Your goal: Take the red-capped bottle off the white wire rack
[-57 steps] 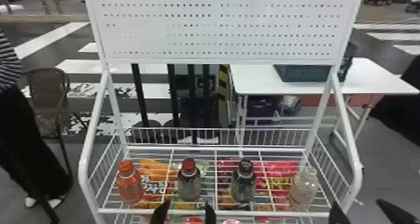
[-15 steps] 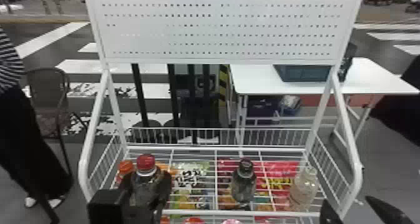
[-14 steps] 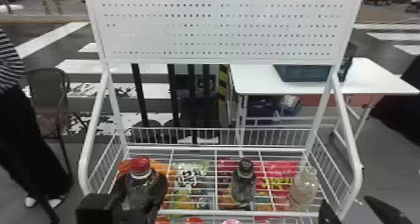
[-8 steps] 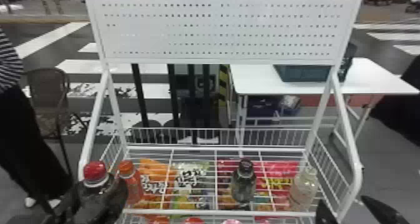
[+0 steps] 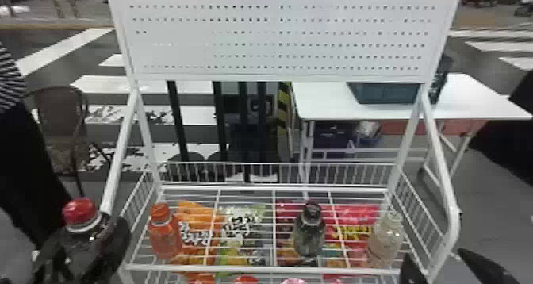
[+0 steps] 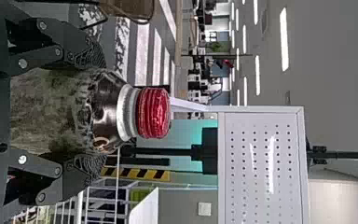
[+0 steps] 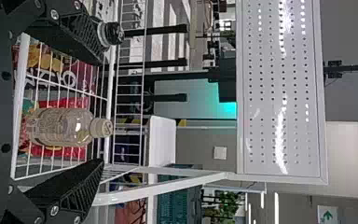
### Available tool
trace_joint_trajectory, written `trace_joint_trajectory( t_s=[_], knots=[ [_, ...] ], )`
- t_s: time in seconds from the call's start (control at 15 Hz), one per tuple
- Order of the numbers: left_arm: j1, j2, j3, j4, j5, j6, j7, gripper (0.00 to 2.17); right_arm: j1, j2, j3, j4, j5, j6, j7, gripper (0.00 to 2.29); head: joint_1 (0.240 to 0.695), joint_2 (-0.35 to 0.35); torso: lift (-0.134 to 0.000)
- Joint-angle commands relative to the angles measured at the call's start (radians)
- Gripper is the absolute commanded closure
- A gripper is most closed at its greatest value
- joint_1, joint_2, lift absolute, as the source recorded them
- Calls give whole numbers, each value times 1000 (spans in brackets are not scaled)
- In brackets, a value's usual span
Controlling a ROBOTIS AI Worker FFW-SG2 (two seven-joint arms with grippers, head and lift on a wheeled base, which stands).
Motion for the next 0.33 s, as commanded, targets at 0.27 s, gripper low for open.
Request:
trace_joint_trajectory(
  t_s=[0.27],
  knots=[
    [-5, -1, 0, -8, 1, 3, 0, 1528, 8, 1, -1, -1, -11, -12, 2, 154, 499, 0, 0]
  ],
)
